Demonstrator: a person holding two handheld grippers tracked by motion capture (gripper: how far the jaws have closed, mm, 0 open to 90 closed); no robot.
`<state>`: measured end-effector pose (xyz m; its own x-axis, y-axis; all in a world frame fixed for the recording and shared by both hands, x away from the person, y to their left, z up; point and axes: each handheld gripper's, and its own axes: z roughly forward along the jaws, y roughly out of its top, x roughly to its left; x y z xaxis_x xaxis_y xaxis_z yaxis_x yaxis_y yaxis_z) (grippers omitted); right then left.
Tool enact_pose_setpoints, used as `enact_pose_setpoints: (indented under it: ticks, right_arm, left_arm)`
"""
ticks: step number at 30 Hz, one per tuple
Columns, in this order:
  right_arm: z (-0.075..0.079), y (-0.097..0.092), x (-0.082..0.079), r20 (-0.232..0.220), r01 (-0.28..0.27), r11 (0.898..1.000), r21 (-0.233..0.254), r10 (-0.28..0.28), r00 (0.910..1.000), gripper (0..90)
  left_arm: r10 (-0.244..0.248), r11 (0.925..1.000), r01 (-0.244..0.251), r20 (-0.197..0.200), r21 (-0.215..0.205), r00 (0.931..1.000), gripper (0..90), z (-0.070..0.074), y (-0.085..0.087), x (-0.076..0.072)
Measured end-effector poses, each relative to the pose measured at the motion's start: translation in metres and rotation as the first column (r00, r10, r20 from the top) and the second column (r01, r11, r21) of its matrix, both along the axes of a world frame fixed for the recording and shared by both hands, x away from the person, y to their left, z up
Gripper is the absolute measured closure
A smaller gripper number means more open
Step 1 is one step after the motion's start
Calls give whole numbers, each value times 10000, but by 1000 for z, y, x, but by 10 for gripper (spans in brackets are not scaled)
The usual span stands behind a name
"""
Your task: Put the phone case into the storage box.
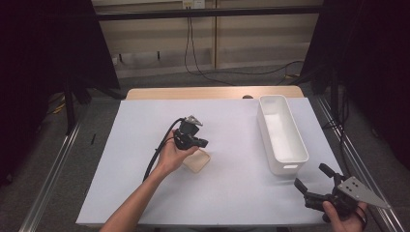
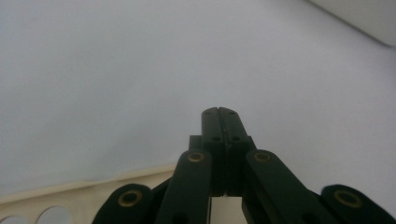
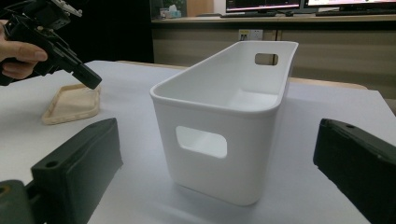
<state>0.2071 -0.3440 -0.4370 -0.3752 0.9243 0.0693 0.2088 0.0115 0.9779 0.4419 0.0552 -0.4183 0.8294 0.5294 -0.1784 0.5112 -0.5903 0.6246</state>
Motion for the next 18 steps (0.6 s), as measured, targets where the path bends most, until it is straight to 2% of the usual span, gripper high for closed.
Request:
enact_pose_setpoints:
  ticks: [6,9,13,14,18]
  right_arm:
    - [0,0,0,24,16,10000,-24,-16,10000,8]
    - [0,0,0,19,14,10000,-22,-14,10000,8]
    - [0,0,0,13,-14,10000,-33,14,10000,8]
    - [0,0,0,9,-27,10000,-50,28,10000,8]
    - [0,0,0,6,-13,10000,-39,13,10000,8]
  left_arm:
    - [26,9999,-23,-380,99,9993,900,-2,-4,6]
    - [-130,9982,168,-660,576,9977,900,-5,-9,9]
    - [110,9972,-41,-916,745,9957,900,-11,-13,12]
    - [164,9953,-78,-888,964,9959,900,-14,-15,12]
    - [184,9937,-72,-995,1115,9949,900,-20,-20,11]
